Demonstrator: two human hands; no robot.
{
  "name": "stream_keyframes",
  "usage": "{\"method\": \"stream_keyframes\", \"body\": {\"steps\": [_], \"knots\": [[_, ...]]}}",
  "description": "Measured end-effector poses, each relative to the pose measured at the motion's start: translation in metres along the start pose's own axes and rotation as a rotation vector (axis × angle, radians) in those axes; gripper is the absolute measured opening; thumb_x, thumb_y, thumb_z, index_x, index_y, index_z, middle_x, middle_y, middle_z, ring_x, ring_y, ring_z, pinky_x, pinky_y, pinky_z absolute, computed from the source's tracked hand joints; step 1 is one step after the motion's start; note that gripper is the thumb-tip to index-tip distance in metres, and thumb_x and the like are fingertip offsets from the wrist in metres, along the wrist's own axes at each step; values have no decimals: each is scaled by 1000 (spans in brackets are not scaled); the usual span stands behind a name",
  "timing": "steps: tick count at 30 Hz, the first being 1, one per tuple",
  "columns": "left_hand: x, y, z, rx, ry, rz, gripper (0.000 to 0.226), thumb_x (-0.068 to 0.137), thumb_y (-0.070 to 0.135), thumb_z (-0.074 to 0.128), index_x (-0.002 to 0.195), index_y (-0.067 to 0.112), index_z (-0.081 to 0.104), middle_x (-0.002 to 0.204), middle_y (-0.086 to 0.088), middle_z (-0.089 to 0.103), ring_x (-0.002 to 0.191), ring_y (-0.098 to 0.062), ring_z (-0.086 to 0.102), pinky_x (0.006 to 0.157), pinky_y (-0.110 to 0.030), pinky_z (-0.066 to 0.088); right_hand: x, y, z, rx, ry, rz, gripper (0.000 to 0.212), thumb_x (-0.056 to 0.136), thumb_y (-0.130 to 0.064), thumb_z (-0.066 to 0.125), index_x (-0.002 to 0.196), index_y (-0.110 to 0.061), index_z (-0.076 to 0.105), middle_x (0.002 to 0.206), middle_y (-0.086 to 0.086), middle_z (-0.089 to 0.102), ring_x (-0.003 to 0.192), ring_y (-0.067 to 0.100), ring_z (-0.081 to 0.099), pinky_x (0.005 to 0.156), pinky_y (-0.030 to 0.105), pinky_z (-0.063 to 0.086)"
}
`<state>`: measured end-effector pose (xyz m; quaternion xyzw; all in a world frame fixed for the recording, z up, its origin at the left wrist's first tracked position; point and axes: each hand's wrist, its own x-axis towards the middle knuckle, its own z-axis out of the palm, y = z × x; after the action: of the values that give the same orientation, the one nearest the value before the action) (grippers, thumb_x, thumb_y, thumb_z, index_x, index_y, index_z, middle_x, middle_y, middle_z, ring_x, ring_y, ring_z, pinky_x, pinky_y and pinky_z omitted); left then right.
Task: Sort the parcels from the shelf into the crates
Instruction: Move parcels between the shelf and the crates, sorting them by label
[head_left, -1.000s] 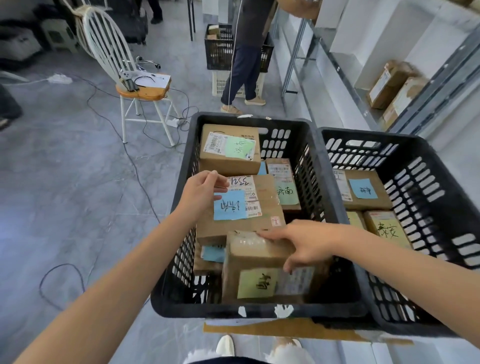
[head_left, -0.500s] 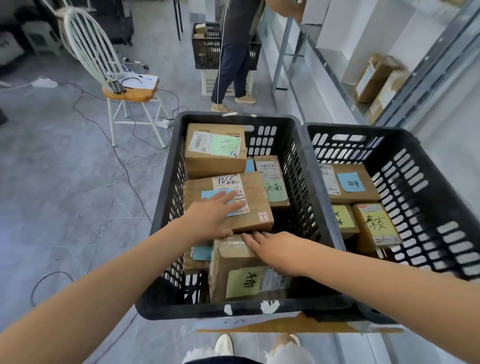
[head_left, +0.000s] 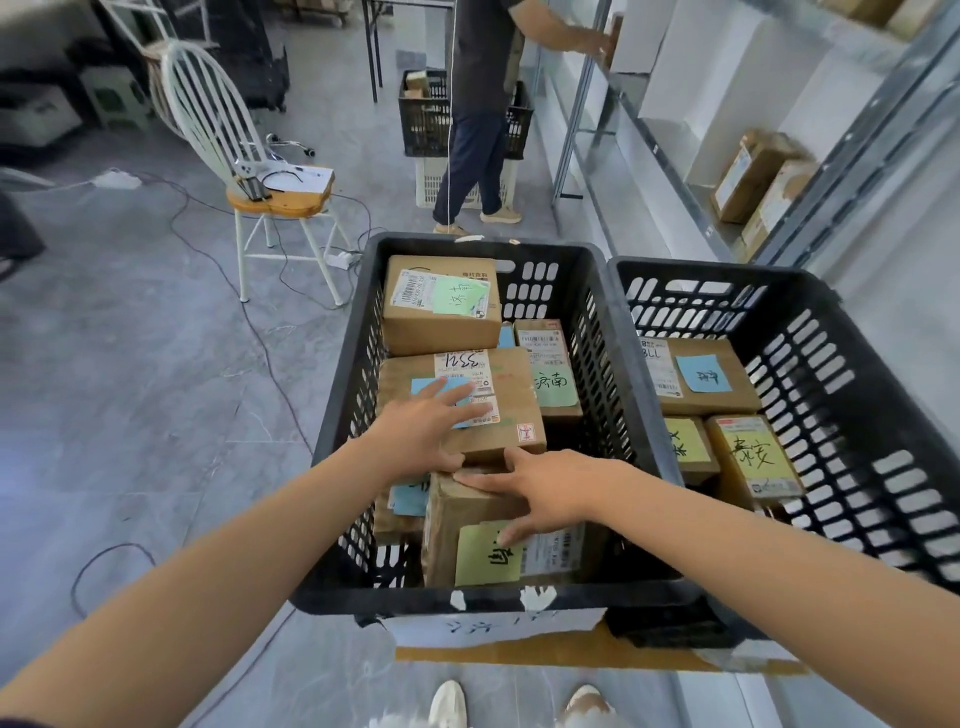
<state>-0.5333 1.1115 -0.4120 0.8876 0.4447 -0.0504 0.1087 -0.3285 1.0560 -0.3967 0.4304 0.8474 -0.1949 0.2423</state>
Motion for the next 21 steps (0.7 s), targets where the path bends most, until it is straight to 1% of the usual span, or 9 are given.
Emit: {"method": "stream_keyframes", "body": {"steps": [3, 6, 8, 12, 15, 16, 18, 20, 21], "knots": [[-5, 4, -2, 107, 34, 14, 62, 93, 49, 55, 149, 49, 28, 163, 13, 20, 150, -20, 17, 98, -49, 48, 1, -1, 11, 177, 16, 45, 78, 83, -75, 52, 145, -64, 6, 144, 5, 32, 115, 32, 52, 88, 40, 48], [-8, 7, -3, 223, 99, 116, 51, 98, 45, 51, 146, 45, 34, 158, 13, 31, 147, -17, 25, 91, -40, 51, -1, 0, 25, 228, 101, 33, 66, 91, -64, 52, 148, -58, 18, 156, -4, 24, 133, 26, 42, 87, 34, 43], [-8, 8, 0, 232, 108, 149, 50, 99, 41, 51, 146, 43, 37, 156, 14, 34, 145, -14, 28, 90, -36, 51, -1, 1, 28, 231, 138, 28, 58, 97, -55, 48, 149, -55, 22, 157, -6, 26, 137, 22, 38, 94, 35, 43], [-6, 3, -2, 65, 48, 57, 53, 96, 44, 55, 146, 44, 36, 155, 19, 31, 140, -9, 32, 86, -35, 52, 5, -4, 22, 107, 217, 22, 55, 101, -42, 46, 149, -53, 23, 137, -4, 49, 120, 20, 53, 81, 36, 48], [-8, 0, -2, -24, -8, 58, 62, 94, 59, 50, 150, 41, 32, 158, 18, 25, 144, -11, 27, 99, -38, 45, 5, -12, 23, 44, 294, 47, 57, 98, -30, 54, 149, -44, 31, 120, -2, 53, 102, 22, 61, 67, 33, 43], [-10, 0, 0, -46, -30, 71, 70, 91, 67, 48, 152, 39, 28, 161, 16, 22, 146, -13, 22, 108, -40, 38, 4, -12, 23, 107, 307, 82, 51, 96, -35, 58, 143, -40, 41, 117, -3, 54, 100, 23, 62, 67, 33, 42], [-15, 0, 2, -73, -71, 84, 87, 82, 81, 43, 155, 38, 20, 164, 14, 12, 151, -14, 11, 118, -46, 24, -1, -5, 17, 297, 297, 205, 38, 86, -50, 67, 116, -29, 59, 106, -7, 58, 93, 19, 61, 67, 31, 42], [-17, -1, 1, -78, -103, 80, 99, 74, 89, 43, 156, 40, 15, 165, 16, 5, 152, -14, 3, 119, -50, 22, -10, 8, 8, 382, 239, 309, 39, 79, -55, 73, 94, -23, 55, 96, -8, 58, 82, 12, 58, 62, 28, 42], [-18, -2, 1, -71, -127, 76, 104, 71, 91, 43, 156, 41, 12, 165, 17, 0, 153, -14, 0, 119, -52, 21, -15, 15, 5, 362, 191, 327, 42, 79, -54, 74, 94, -22, 52, 98, -7, 55, 80, 12, 55, 61, 28, 41]]}}
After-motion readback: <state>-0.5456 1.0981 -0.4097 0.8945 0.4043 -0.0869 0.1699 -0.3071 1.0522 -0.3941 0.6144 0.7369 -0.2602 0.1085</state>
